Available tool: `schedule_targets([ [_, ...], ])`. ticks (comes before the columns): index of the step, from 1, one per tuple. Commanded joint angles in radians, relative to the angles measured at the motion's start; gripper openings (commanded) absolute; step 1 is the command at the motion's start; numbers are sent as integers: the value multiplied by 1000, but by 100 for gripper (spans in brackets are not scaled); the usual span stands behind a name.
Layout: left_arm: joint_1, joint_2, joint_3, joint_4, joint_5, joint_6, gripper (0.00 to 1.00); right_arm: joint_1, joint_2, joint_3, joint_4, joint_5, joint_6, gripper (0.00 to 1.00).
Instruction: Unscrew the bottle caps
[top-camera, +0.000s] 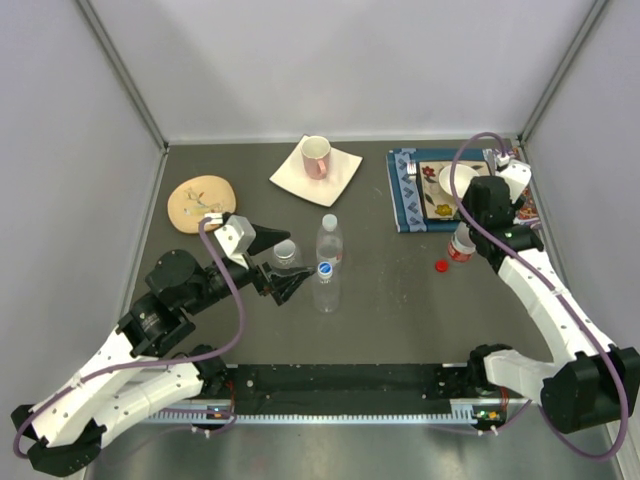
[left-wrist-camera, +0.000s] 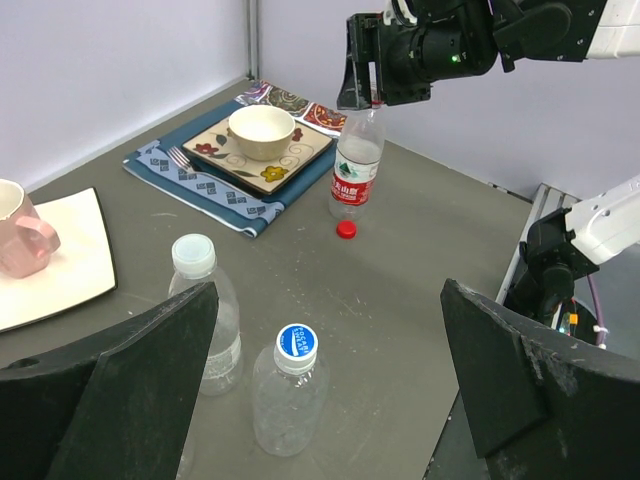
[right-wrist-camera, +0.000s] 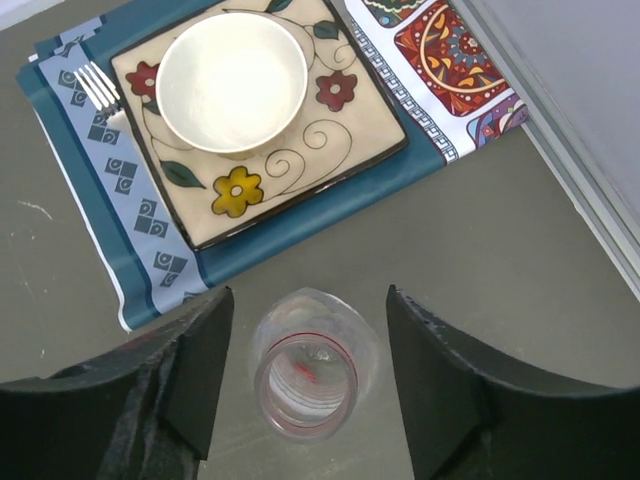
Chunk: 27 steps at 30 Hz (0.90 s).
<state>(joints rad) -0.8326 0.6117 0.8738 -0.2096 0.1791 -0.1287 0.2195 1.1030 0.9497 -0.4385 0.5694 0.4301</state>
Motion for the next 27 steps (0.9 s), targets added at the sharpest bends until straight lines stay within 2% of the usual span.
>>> schedule_targets([
  [1,-2,0,-2,56,11,-9,99,-5,-37,40,1,-23,1,64],
  [6,-2,0,-6,59,10,-9,99,-3,-48,64,-12,-43,1,68],
  [16,-2,2,-4,61,11,-12,99,14,-94,107,-32,-74,7,70],
  [22,-2,3,5,52,-7,0,99,75,-141,263,-138,-57,-40,72],
  [25,-2,3,7,47,-51,3,99,129,-161,343,-158,-127,-68,72],
  [27,-2,10,8,39,-110,-2,99,170,-161,371,-137,-296,-71,72],
])
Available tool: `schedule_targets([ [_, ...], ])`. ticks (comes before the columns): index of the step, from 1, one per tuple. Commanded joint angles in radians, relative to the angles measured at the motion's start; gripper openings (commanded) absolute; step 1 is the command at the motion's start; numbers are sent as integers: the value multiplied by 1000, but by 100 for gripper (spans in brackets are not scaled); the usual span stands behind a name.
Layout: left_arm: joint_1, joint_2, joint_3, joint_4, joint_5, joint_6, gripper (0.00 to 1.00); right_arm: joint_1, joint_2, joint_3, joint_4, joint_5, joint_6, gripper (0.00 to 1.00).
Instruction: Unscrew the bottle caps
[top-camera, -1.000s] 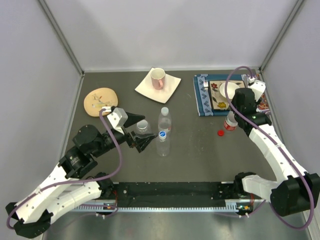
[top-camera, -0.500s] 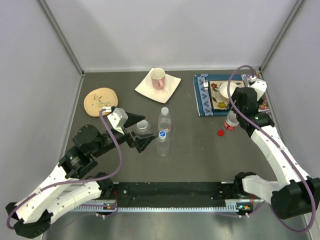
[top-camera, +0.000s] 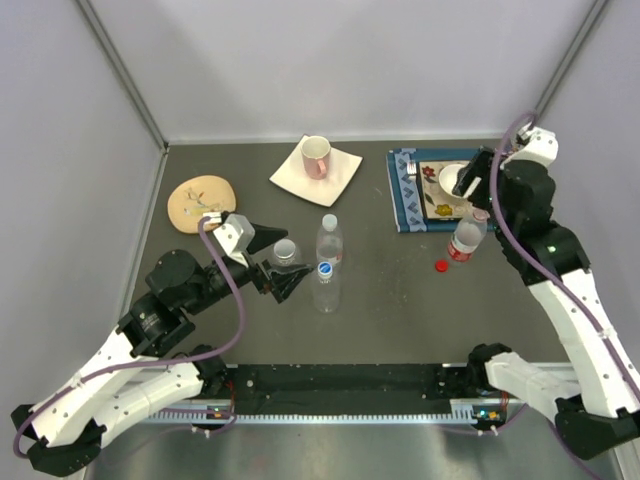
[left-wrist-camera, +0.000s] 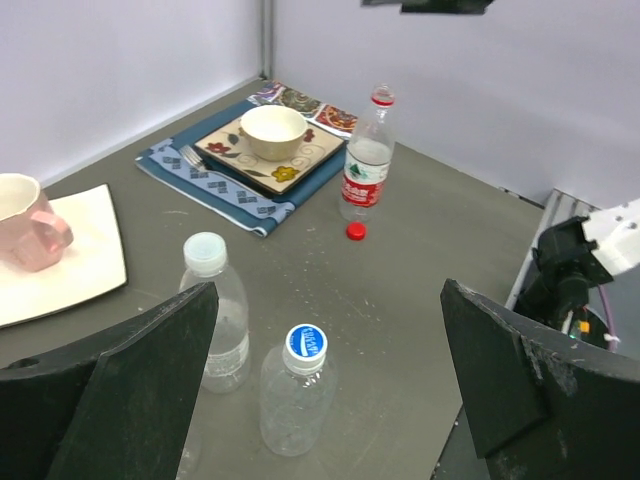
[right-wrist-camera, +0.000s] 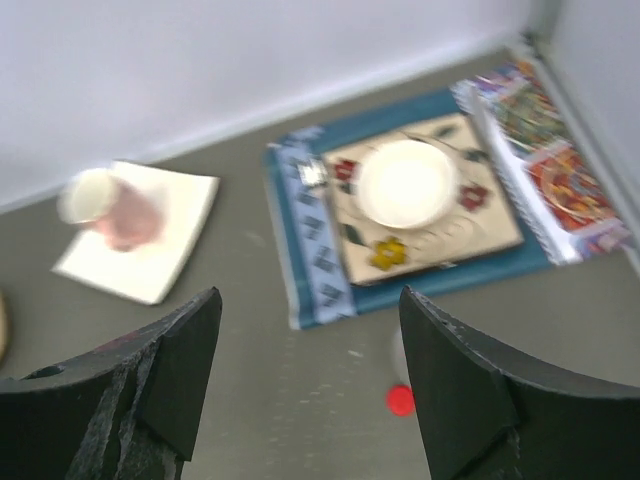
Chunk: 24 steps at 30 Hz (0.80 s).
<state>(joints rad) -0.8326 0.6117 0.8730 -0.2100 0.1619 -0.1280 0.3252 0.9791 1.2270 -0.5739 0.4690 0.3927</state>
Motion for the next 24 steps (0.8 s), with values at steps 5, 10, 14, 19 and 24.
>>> schedule_targets([
  [5,1,78,73,-92,-526,-96,99,245,26,97,78,-490,-35,70],
  [10,21,120,110,-221,-686,-154,99,515,159,118,112,-382,-113,73],
  [14,33,91,86,-233,-696,-190,99,526,246,126,144,-297,-104,75],
  [19,33,53,63,-233,-674,-183,99,526,357,180,170,-271,-95,77],
  [24,35,36,50,-244,-688,-165,99,528,444,213,186,-279,-86,78],
])
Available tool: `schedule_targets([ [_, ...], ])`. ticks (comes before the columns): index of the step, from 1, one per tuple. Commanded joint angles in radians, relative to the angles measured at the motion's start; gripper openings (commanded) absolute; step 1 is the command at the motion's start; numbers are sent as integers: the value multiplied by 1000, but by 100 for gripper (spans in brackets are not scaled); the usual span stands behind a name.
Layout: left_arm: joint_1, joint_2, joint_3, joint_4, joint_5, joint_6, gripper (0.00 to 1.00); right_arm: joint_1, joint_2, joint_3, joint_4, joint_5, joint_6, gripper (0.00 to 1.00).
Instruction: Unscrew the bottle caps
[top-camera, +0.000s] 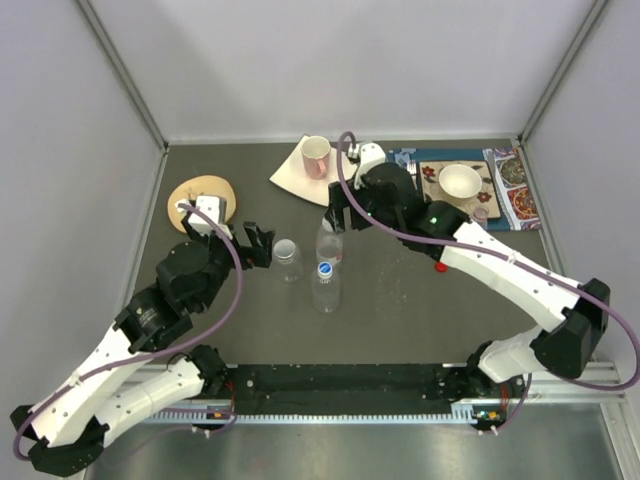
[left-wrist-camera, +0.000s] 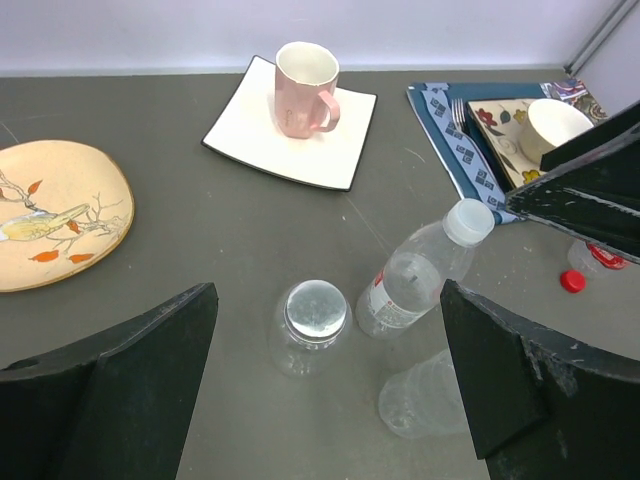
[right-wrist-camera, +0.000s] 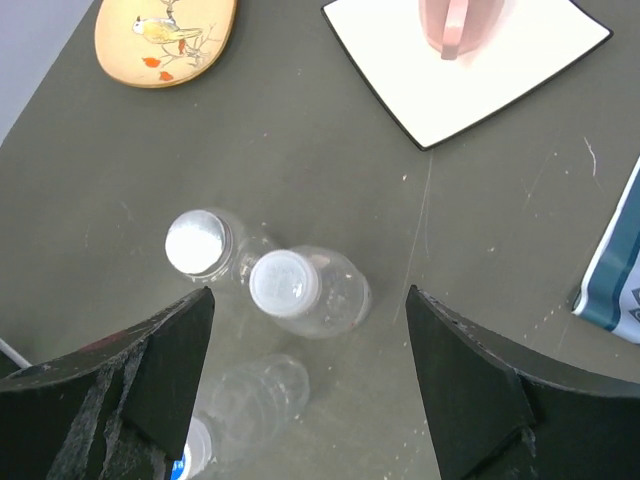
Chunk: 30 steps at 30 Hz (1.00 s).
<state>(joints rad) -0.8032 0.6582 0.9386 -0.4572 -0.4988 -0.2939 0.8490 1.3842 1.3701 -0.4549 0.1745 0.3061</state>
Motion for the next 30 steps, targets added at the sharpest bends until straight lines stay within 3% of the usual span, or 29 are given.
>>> schedule_targets([
  [1,6,-17,-18,2,-30,5,99,2,48,73,73,4,4,78],
  [18,6,-49,-58,25,2,33,99,2,197,84,96,-10,45,76],
  [30,6,-55,-64,25,23,24,99,2,211,35,91,-21,71,61],
])
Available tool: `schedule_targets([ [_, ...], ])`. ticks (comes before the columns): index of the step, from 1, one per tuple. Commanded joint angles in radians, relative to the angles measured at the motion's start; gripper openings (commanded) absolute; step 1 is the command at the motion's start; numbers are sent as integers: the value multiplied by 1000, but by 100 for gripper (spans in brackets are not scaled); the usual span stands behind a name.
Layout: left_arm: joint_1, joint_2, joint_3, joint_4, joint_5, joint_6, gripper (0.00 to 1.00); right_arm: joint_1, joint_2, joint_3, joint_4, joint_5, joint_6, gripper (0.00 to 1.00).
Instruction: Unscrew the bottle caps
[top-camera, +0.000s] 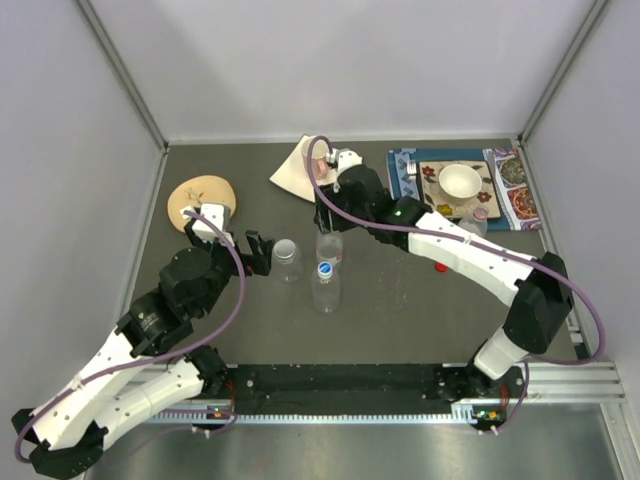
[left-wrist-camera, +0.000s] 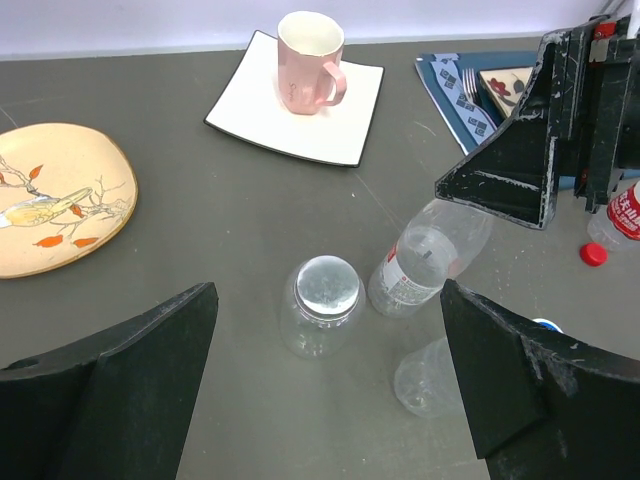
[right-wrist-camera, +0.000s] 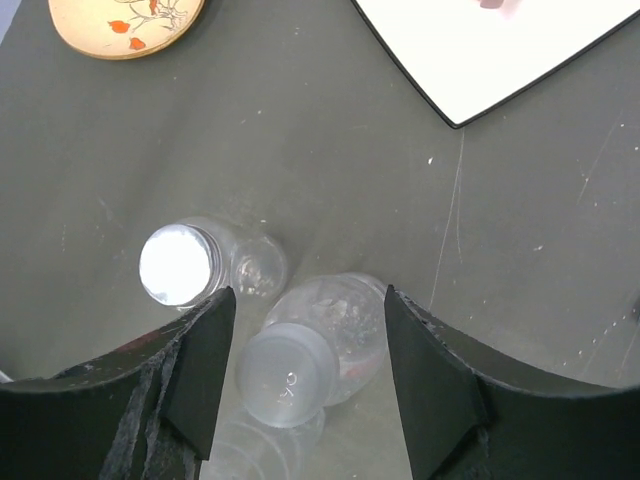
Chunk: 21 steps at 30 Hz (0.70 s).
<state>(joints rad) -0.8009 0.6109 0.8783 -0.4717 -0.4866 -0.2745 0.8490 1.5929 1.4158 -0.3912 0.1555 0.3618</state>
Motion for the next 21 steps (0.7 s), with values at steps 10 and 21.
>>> schedule_targets([
  [10,3,-17,-15,38,22,-5,99,2,-2,-55,11,15,34,44],
  [21,3,9,23,74,-6,26,99,-4,-149,-17,8,280,-38,25],
])
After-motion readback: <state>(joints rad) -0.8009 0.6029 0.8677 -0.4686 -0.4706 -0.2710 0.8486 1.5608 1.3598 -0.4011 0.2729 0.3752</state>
